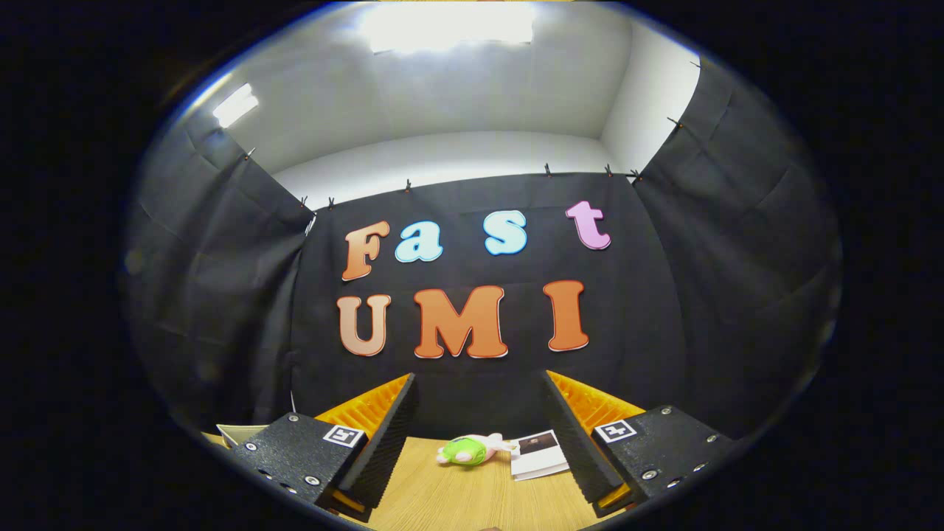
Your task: Open the storage box then place both shoes into the box .Put the left shoe in first, then the right shoe, with the right side of both shoes facing outward in a uniform manner.
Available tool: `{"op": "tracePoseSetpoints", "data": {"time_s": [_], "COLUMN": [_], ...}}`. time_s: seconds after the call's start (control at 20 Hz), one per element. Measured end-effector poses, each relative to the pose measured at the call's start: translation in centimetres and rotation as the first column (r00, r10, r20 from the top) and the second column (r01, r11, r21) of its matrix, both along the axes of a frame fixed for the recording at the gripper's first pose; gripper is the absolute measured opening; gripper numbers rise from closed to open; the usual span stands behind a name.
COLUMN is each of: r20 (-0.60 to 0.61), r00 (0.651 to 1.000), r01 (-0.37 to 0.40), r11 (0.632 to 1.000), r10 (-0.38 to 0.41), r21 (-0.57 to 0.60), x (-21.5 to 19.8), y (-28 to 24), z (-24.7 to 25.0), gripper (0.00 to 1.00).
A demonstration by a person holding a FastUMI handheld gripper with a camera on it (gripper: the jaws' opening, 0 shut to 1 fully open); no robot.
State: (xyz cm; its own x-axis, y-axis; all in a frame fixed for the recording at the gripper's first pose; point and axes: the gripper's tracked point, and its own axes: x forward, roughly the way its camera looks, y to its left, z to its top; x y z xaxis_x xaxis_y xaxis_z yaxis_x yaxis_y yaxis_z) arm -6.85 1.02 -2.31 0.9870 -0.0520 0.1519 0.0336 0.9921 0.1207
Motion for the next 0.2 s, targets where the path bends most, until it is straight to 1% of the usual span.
{"op": "tracePoseSetpoints", "data": {"time_s": [0.1,0.2], "r20": [0.009,-0.029], "r00": [1.000,0.999], "r01": [0.020,0.020], "r11": [1.000,0.999], "r10": [-0.020,-0.021], "r21": [-0.021,-0.035], "x": [0.1,0.3], "y": [-0.4,-0.4], "z": [-0.4,-1.7], "gripper": [0.98,0.98]}}
